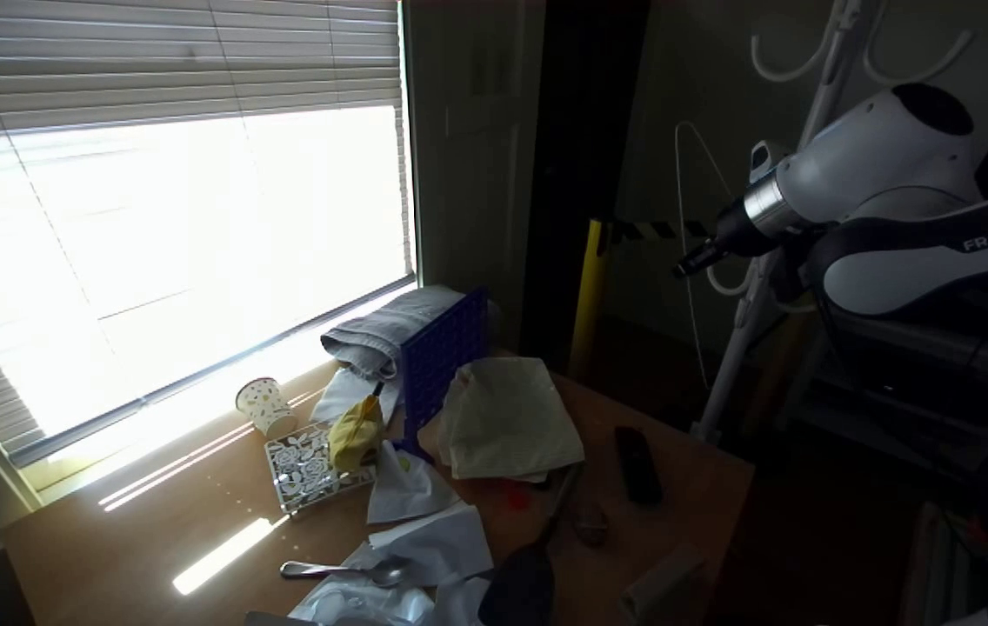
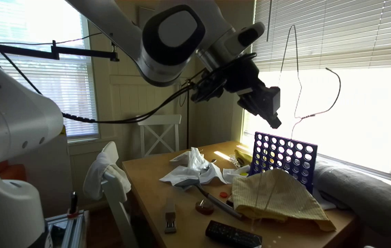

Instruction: Pick up the hang wire from the stand and put it on the table

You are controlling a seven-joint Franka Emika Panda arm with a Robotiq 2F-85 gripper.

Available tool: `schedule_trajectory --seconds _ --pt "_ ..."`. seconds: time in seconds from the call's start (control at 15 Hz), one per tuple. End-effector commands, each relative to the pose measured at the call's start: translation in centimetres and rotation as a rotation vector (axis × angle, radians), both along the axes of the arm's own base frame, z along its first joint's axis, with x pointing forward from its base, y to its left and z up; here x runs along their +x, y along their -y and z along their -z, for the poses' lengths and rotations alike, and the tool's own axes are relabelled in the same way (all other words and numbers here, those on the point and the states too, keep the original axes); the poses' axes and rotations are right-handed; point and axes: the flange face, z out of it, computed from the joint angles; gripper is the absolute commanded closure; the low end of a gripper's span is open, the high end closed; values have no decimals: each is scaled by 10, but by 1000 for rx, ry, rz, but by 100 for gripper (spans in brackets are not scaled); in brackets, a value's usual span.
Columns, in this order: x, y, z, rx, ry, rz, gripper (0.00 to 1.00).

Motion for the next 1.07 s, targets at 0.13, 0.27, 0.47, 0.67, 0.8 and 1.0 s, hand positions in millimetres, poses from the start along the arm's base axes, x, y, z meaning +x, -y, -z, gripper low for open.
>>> schedule_trajectory --seconds 0.13,0.27,0.47,0.67,0.8,1.0 --pt "8 -22 24 -19 -194 -136 99" --pt "10 -31 33 -26 -252 -181 99" --pt "12 -42 42 -41 -325 -234 99" --pt "16 -51 46 -55 -363 -269 99" --pt "8 -52 46 -41 -341 -248 97" --pt "11 -53 48 -51 -354 -257 97"
